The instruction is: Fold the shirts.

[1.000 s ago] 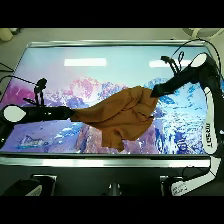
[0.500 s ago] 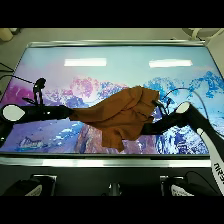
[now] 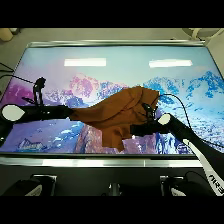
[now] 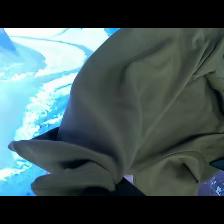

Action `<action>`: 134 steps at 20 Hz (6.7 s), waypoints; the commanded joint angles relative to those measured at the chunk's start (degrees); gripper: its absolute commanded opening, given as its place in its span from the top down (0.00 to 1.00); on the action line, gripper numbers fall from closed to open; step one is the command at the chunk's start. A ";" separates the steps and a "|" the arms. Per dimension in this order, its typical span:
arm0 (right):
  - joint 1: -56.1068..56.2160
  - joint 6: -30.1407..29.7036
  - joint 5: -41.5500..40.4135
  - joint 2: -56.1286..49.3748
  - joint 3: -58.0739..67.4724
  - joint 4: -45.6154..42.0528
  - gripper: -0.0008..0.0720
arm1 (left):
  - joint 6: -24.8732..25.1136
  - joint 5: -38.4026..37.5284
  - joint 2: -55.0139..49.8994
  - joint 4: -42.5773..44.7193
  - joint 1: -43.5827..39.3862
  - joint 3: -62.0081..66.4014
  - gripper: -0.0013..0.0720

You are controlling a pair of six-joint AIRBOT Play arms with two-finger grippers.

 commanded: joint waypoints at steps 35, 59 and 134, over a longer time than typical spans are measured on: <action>-20.31 -15.78 13.84 -11.91 43.82 -17.51 0.96 | 0.13 10.32 9.18 2.03 12.81 -5.11 0.95; -30.38 -17.38 33.00 -16.17 39.80 -22.88 0.41 | 3.61 -11.23 -34.16 0.02 14.27 18.08 0.26; -16.98 -6.43 32.85 -34.95 75.76 -29.24 0.97 | -1.42 -3.98 -27.80 17.29 18.29 31.04 0.95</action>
